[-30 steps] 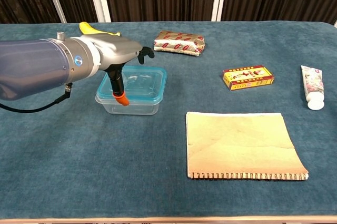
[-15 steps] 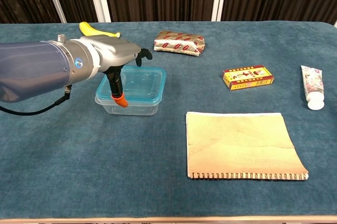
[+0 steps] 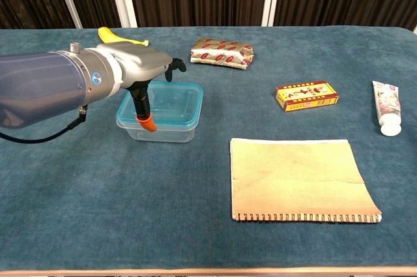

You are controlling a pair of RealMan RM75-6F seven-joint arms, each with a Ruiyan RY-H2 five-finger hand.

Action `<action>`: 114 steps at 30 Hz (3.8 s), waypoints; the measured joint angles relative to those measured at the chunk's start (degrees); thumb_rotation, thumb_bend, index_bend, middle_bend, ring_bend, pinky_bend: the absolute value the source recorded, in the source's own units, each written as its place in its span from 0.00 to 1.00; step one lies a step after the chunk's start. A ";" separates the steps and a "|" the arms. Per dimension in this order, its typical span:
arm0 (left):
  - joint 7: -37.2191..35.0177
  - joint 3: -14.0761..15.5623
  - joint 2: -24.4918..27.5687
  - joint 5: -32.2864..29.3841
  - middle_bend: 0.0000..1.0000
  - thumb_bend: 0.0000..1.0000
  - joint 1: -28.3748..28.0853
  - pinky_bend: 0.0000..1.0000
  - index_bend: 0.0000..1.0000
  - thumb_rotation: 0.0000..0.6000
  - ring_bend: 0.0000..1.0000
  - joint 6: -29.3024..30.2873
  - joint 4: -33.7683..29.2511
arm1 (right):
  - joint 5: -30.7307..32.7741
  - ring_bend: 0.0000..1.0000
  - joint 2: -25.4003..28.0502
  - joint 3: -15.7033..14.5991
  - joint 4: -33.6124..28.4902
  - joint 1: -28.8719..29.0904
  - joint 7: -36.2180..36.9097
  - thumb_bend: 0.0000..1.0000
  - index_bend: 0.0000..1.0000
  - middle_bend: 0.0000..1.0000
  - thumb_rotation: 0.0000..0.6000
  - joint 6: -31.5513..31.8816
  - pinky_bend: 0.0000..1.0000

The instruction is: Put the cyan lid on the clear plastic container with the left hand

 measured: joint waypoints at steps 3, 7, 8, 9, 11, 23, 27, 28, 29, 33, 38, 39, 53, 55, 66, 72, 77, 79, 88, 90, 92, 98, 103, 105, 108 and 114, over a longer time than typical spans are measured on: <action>-0.05 -0.09 -0.04 0.00 0.19 0.13 0.18 0.00 0.02 1.00 0.00 0.01 -0.08 | 0.02 0.00 0.01 -0.01 -0.01 0.00 -0.02 0.27 0.03 0.00 1.00 -0.03 0.00; 0.27 -0.08 -0.12 -0.02 0.19 0.13 0.26 0.00 0.02 1.00 0.00 0.16 -0.06 | -0.01 0.00 0.00 -0.01 -0.02 0.00 -0.02 0.27 0.03 0.00 1.00 0.00 0.00; 0.36 -0.10 -0.16 -0.03 0.19 0.13 0.28 0.00 0.02 1.00 0.00 0.23 -0.04 | -0.01 0.00 -0.01 -0.01 -0.02 0.00 -0.02 0.27 0.03 0.00 1.00 0.02 0.00; 0.42 -0.14 -0.20 -0.05 0.19 0.13 0.29 0.00 0.02 1.00 0.00 0.28 -0.01 | 0.00 0.00 -0.01 -0.01 -0.01 0.00 -0.02 0.27 0.03 0.00 1.00 0.01 0.00; 0.56 -0.21 -0.26 -0.14 0.19 0.13 0.33 0.00 0.02 1.00 0.00 0.34 0.06 | 0.02 0.00 -0.01 -0.01 -0.01 0.00 -0.02 0.27 0.03 0.00 1.00 -0.02 0.00; 1.56 -0.57 -0.64 -1.36 0.17 0.13 0.38 0.00 0.01 1.00 0.00 0.12 0.77 | 0.07 0.00 0.00 0.02 -0.06 -0.01 -0.01 0.27 0.03 0.00 1.00 0.01 0.00; 1.56 -0.64 -0.69 -1.19 0.15 0.13 0.46 0.00 0.01 1.00 0.00 0.09 0.76 | 0.09 0.00 -0.02 0.01 -0.06 -0.01 -0.03 0.27 0.03 0.00 1.00 0.00 0.00; 1.58 -0.67 -0.69 -1.16 0.14 0.13 0.49 0.00 0.01 1.00 0.00 0.10 0.77 | 0.08 0.00 -0.01 0.01 -0.07 -0.01 -0.03 0.27 0.03 0.00 1.00 0.01 0.00; 1.60 -0.68 -0.69 -1.15 0.14 0.13 0.52 0.00 0.01 1.00 0.00 0.12 0.78 | 0.09 0.00 -0.01 0.02 -0.08 -0.02 -0.01 0.27 0.03 0.00 1.00 0.02 0.00; 1.89 -0.64 -0.69 -1.13 0.11 0.11 0.54 0.00 0.01 1.00 0.00 0.19 0.76 | 0.09 0.00 -0.01 0.01 -0.09 0.00 0.00 0.27 0.03 0.00 1.00 -0.02 0.00; 2.53 -0.65 -0.70 -1.57 0.08 0.11 0.45 0.00 0.01 1.00 0.00 0.18 0.54 | 0.15 0.00 0.01 0.00 -0.11 0.00 -0.03 0.27 0.03 0.00 1.00 -0.09 0.00; 2.66 -0.69 -0.68 -1.76 0.08 0.11 0.41 0.00 0.01 1.00 0.00 0.11 0.42 | 0.14 0.00 0.01 0.00 -0.11 0.00 -0.05 0.27 0.03 0.00 1.00 -0.07 0.00; 2.65 -0.59 0.63 0.32 0.06 0.11 0.71 0.00 0.00 1.00 0.00 1.40 -2.86 | 0.11 0.00 0.02 0.01 -0.08 0.01 -0.07 0.27 0.03 0.00 1.00 -0.05 0.00; 2.31 -0.55 1.32 1.04 0.07 0.11 0.99 0.00 0.00 1.00 0.00 1.81 -4.57 | 0.31 0.00 0.07 0.09 -0.21 -0.02 -0.10 0.27 0.03 0.00 1.00 -0.01 0.00; -2.25 -1.84 4.07 6.03 0.23 0.34 2.19 0.01 0.31 1.00 0.00 2.00 -7.16 | 0.97 0.00 0.06 0.25 -0.46 -0.08 -0.04 0.27 0.03 0.00 1.00 -0.12 0.00; -4.14 -3.00 3.59 6.96 0.39 0.40 2.06 0.08 0.45 1.00 0.01 0.49 -4.27 | 1.95 0.00 0.35 0.50 -1.05 -0.14 0.93 0.27 0.03 0.00 1.00 -0.56 0.00; -5.92 -4.01 2.93 6.32 0.44 0.43 1.84 0.09 0.51 1.00 0.04 -1.79 -1.36 | 2.47 0.00 0.59 0.59 -1.35 -0.07 1.54 0.27 0.03 0.00 1.00 -1.09 0.00; -6.02 -4.12 2.58 6.12 0.46 0.43 1.61 0.11 0.53 1.00 0.05 -2.43 0.06 | 2.80 0.00 0.73 0.66 -1.59 -0.05 1.90 0.27 0.03 0.00 1.00 -1.33 0.00; -6.75 -4.32 0.49 5.54 0.54 0.46 0.51 0.14 0.59 1.00 0.11 -5.73 6.90 | 3.35 0.00 1.20 0.65 -2.36 -0.11 2.92 0.27 0.03 0.00 1.00 -1.87 0.00; -7.08 -4.22 0.00 5.66 0.55 0.48 0.41 0.14 0.59 1.00 0.12 -6.43 8.31 | 3.47 0.00 1.26 0.66 -2.47 -0.11 3.01 0.27 0.03 0.00 1.00 -1.96 0.00; -7.50 -4.14 -0.50 5.77 0.55 0.50 0.33 0.15 0.59 1.00 0.12 -7.26 9.72 | 3.66 0.00 1.32 0.68 -2.60 -0.11 3.14 0.27 0.03 0.00 1.00 -2.08 0.00; -8.29 -4.03 -2.14 5.91 0.55 0.51 -0.14 0.15 0.59 1.00 0.12 -9.59 13.86 | 3.87 0.00 1.52 0.70 -2.88 -0.13 3.45 0.27 0.03 0.00 1.00 -2.26 0.00; -9.34 -3.90 -3.92 6.47 0.55 0.51 -0.47 0.14 0.59 1.00 0.12 -11.45 16.84 | 4.07 0.00 1.59 0.70 -3.01 -0.17 3.41 0.27 0.03 0.00 1.00 -2.26 0.00; -9.65 -3.83 -4.57 6.74 0.54 0.51 -0.60 0.14 0.59 1.00 0.12 -12.04 17.82 | 4.06 0.00 1.59 0.70 -3.03 -0.20 3.34 0.27 0.03 0.00 1.00 -2.19 0.00; -9.49 -3.78 -5.40 6.65 0.54 0.51 -0.99 0.14 0.59 1.00 0.12 -12.71 19.02 | 4.13 0.00 1.60 0.67 -2.97 -0.18 3.21 0.27 0.03 0.00 1.00 -2.27 0.00; -8.79 -4.04 -6.86 6.75 0.54 0.51 -2.03 0.14 0.59 1.00 0.12 -13.20 20.43 | 4.69 0.00 1.58 0.83 -2.90 -0.10 3.07 0.27 0.03 0.00 1.00 -2.50 0.00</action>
